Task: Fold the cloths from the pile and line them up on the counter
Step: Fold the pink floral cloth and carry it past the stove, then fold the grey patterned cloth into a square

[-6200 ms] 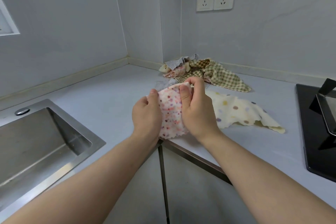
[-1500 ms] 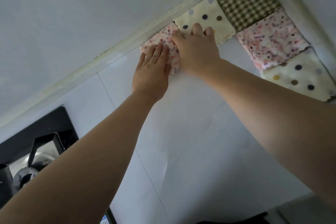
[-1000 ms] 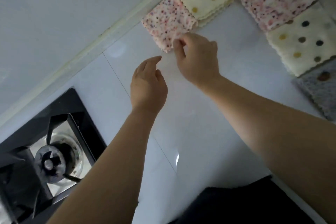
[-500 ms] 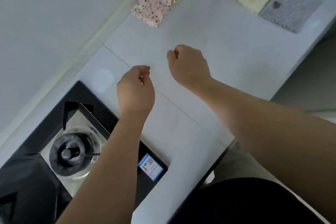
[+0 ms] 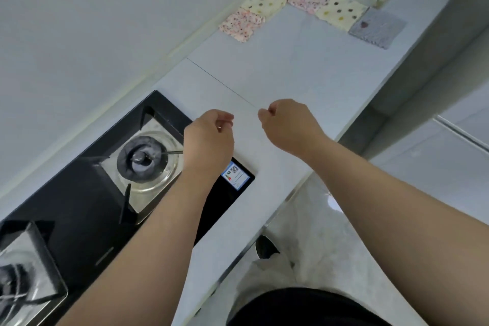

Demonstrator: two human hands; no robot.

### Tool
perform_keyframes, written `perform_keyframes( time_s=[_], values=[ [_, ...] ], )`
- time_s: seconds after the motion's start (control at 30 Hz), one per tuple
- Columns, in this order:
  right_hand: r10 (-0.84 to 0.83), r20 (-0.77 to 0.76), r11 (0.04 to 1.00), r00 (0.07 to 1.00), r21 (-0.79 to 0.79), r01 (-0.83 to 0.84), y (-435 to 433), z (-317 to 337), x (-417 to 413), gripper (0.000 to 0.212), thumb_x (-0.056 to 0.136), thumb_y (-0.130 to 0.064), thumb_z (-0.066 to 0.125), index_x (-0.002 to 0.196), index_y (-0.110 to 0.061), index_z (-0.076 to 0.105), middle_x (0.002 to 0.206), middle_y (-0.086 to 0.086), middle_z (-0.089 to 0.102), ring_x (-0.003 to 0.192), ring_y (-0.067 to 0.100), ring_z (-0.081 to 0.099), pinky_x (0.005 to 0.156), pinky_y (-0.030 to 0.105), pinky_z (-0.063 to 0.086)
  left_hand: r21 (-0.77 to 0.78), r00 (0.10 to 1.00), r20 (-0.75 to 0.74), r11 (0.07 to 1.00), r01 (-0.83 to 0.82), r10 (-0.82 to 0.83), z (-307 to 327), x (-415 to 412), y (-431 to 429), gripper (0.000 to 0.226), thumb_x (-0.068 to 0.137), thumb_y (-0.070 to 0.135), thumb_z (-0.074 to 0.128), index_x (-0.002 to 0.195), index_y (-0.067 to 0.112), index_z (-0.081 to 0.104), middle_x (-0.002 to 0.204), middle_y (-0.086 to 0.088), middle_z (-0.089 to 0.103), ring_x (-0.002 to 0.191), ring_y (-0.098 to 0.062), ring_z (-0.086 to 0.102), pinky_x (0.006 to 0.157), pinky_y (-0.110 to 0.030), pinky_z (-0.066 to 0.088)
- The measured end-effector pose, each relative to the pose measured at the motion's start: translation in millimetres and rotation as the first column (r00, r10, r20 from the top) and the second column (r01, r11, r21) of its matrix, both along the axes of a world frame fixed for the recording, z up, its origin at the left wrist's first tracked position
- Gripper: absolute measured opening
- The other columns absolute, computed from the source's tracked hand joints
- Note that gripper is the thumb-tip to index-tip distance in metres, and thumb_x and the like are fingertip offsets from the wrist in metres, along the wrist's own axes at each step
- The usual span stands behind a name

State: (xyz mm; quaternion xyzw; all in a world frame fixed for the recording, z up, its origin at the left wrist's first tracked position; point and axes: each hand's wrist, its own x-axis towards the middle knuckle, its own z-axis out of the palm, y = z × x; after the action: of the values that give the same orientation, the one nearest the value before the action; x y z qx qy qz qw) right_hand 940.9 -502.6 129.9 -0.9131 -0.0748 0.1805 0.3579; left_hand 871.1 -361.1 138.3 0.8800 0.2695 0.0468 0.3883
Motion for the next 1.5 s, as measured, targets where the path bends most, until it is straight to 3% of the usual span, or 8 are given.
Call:
perform_keyframes(
  time_s=[0.23, 0.4, 0.6, 0.77, 0.97, 1.2, 1.4, 1.5],
  values=[
    [0.188, 0.063, 0.982, 0.980, 0.006, -0.188, 9, 16, -102, 0.038, 0.098, -0.029, 0.041, 0.066, -0.010, 0.045, 0.068, 0.008, 0.058, 0.058, 0.019, 0.050, 0.051, 0.028, 0.034, 0.019, 0.998, 0.026, 0.998, -0.061, 0.060, 10, -121, -12, 0.023, 0.095, 0.013, 0.052, 0.106, 0.021, 0.071, 0.092, 0.012, 0.071, 0.081, -0.003, 0.064, 0.070, -0.014, 0.050],
    [0.358, 0.094, 0.926, 0.929, 0.089, -0.366, 51, 26, -194, 0.039, 0.099, -0.031, 0.043, 0.067, -0.010, 0.053, 0.064, 0.004, 0.057, 0.060, 0.019, 0.054, 0.053, 0.031, 0.036, 0.040, 0.975, 0.016, 0.974, -0.222, 0.221, 26, -235, 10, 0.024, 0.095, 0.011, 0.053, 0.102, 0.023, 0.072, 0.093, 0.015, 0.069, 0.079, 0.000, 0.063, 0.063, -0.003, 0.045],
    [0.539, 0.117, 0.826, 0.834, 0.124, -0.551, 120, 41, -304, 0.040, 0.100, -0.029, 0.045, 0.064, -0.013, 0.047, 0.062, 0.004, 0.053, 0.055, 0.017, 0.052, 0.050, 0.029, 0.034, 0.100, 0.929, -0.009, 0.925, -0.368, 0.370, 40, -359, 69, 0.022, 0.096, 0.015, 0.054, 0.102, 0.026, 0.072, 0.087, 0.014, 0.069, 0.080, -0.004, 0.066, 0.069, -0.017, 0.050],
    [0.656, 0.145, 0.732, 0.741, 0.119, -0.671, 194, 39, -384, 0.042, 0.099, -0.029, 0.046, 0.059, -0.019, 0.038, 0.057, 0.000, 0.048, 0.051, 0.017, 0.046, 0.053, 0.028, 0.032, 0.122, 0.881, 0.002, 0.875, -0.469, 0.472, 30, -439, 134, 0.021, 0.095, 0.015, 0.055, 0.098, 0.027, 0.072, 0.083, 0.014, 0.069, 0.076, -0.005, 0.066, 0.061, -0.001, 0.041],
    [0.721, 0.164, 0.660, 0.674, 0.133, -0.739, 306, 8, -478, 0.041, 0.098, -0.026, 0.046, 0.059, -0.019, 0.036, 0.059, 0.002, 0.047, 0.052, 0.019, 0.044, 0.051, 0.029, 0.029, 0.128, 0.842, -0.029, 0.838, -0.531, 0.538, -6, -533, 227, 0.018, 0.096, 0.019, 0.056, 0.095, 0.027, 0.071, 0.073, 0.020, 0.063, 0.077, -0.003, 0.062, 0.063, -0.007, 0.040],
    [0.831, 0.113, 0.524, 0.545, 0.174, -0.834, 402, -30, -588, 0.042, 0.099, -0.027, 0.044, 0.059, -0.015, 0.036, 0.055, 0.001, 0.042, 0.051, 0.019, 0.041, 0.049, 0.030, 0.026, 0.146, 0.677, -0.014, 0.672, -0.726, 0.736, -44, -656, 305, 0.017, 0.096, 0.019, 0.055, 0.101, 0.023, 0.071, 0.092, 0.014, 0.070, 0.082, -0.007, 0.067, 0.067, -0.016, 0.047],
    [0.912, 0.207, 0.318, 0.355, 0.194, -0.928, 454, -79, -668, 0.044, 0.100, -0.031, 0.042, 0.059, -0.022, 0.032, 0.061, -0.002, 0.044, 0.064, 0.023, 0.045, 0.050, 0.030, 0.024, 0.228, 0.470, 0.078, 0.443, -0.867, 0.879, -100, -749, 339, 0.021, 0.094, 0.013, 0.053, 0.099, 0.023, 0.070, 0.093, 0.011, 0.070, 0.084, -0.011, 0.067, 0.062, -0.005, 0.041],
    [0.923, 0.280, 0.225, 0.263, 0.162, -0.961, 471, -106, -704, 0.041, 0.100, -0.032, 0.040, 0.062, -0.019, 0.035, 0.069, 0.002, 0.052, 0.074, 0.029, 0.051, 0.060, 0.031, 0.032, 0.288, 0.411, 0.141, 0.360, -0.887, 0.901, -131, -787, 348, 0.020, 0.094, 0.012, 0.053, 0.099, 0.021, 0.070, 0.095, 0.008, 0.070, 0.084, -0.013, 0.065, 0.073, -0.020, 0.047]
  ],
)
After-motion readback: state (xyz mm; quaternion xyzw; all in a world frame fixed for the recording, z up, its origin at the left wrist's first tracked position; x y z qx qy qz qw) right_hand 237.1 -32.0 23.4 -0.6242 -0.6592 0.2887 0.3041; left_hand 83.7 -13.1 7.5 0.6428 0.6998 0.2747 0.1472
